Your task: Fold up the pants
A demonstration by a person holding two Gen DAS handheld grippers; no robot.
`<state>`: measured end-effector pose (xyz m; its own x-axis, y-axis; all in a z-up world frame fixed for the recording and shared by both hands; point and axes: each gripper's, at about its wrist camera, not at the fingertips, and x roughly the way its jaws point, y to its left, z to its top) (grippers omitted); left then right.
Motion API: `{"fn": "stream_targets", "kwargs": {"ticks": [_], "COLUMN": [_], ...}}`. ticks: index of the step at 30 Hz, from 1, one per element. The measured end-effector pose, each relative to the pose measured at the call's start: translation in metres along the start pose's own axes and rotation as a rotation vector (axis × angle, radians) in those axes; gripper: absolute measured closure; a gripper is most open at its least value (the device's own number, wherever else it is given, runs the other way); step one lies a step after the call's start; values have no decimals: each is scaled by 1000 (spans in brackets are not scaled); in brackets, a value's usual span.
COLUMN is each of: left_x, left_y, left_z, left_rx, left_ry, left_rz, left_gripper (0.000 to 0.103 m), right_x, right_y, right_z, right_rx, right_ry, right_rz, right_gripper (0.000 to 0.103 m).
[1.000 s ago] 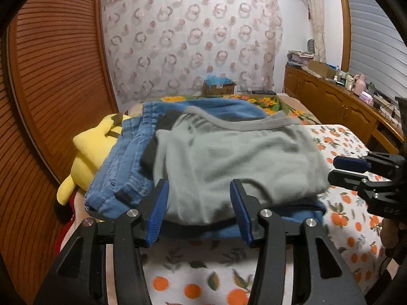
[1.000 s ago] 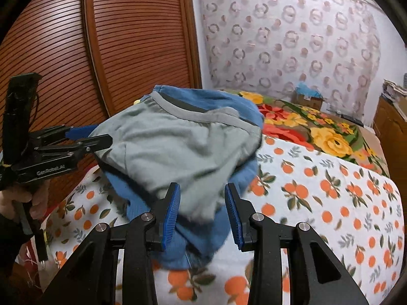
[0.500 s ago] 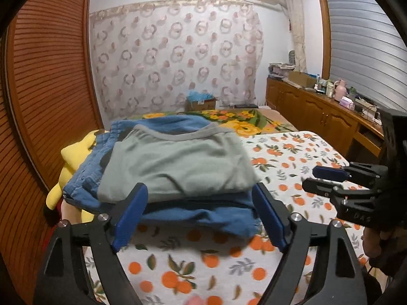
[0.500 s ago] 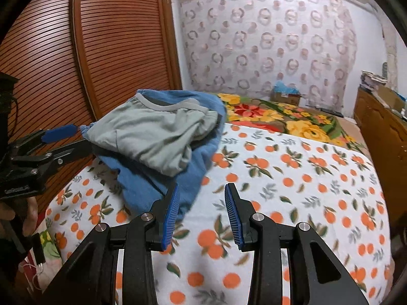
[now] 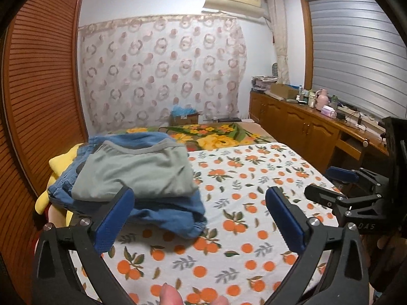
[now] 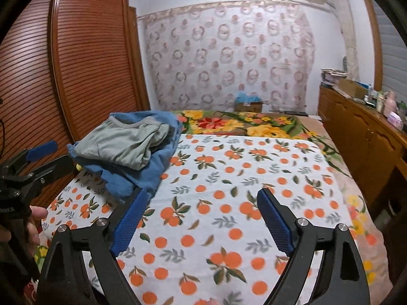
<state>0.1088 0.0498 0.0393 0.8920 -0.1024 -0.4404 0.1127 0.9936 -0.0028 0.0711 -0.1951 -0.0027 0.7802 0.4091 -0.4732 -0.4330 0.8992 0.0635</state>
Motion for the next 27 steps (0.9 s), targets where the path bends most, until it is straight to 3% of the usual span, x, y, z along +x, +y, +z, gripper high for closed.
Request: {"fn": "stream_targets", "kwargs": {"ticks": [14, 27], "left_x": [-44, -49], "left_y": [-38, -37], "left_z": [-6, -23], "left_rx": [-5, -14], "left_ry": [-66, -24], "left_rz": [-16, 6], "left_gripper": [0, 0], "right_x": [-64, -63], "right_y": [-18, -13], "right_z": [-15, -22], "right_rx": [42, 15], "right_ry": [-91, -109], "right_rz": [-65, -82], "right_gripper": [13, 13]}}
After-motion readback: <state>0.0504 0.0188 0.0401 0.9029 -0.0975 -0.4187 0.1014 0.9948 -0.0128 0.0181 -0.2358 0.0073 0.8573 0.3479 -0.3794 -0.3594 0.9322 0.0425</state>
